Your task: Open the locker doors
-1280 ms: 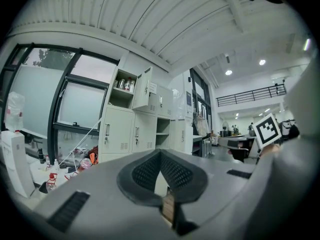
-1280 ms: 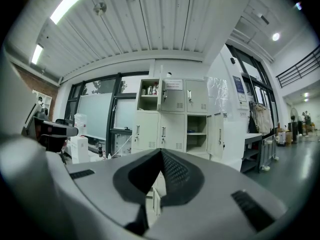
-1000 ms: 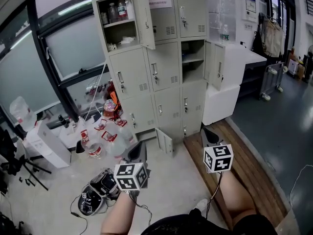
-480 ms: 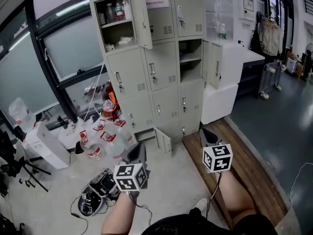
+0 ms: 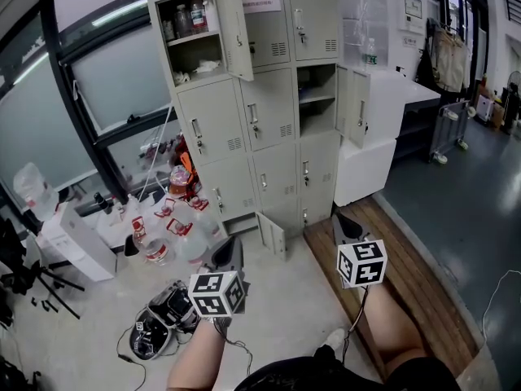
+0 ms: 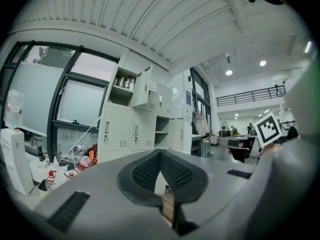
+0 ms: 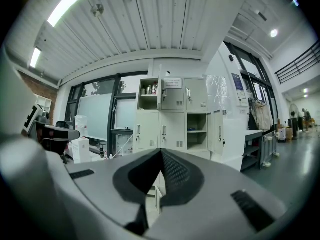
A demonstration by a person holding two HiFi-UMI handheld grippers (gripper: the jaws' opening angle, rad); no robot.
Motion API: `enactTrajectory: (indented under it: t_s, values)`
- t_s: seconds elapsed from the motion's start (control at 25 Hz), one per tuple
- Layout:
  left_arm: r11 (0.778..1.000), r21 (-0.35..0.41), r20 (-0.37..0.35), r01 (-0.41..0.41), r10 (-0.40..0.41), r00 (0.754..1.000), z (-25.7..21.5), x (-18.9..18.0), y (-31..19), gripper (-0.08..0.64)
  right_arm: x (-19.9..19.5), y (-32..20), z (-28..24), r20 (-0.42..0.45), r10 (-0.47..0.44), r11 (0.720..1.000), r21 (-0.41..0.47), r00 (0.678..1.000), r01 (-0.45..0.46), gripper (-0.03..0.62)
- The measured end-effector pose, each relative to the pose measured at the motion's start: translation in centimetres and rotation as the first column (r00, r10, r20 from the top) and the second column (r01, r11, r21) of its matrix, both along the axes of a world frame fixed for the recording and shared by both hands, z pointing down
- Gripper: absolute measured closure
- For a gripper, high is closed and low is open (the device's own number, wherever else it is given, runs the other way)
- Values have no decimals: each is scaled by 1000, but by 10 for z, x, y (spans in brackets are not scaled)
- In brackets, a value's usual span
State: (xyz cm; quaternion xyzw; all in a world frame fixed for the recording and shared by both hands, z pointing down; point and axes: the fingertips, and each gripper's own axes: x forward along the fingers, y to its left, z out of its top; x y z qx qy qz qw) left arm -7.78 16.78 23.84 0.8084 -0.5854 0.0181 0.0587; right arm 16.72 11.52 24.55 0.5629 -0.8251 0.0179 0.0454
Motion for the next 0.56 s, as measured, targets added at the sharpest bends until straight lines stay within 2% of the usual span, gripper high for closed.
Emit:
enactTrajectory:
  t_s: [0.56]
  values:
    - [1000,13,13,-7,7,1000,-8,1,-6,561,-2,-4,2,5,1,1000,-3,1000,-1,592]
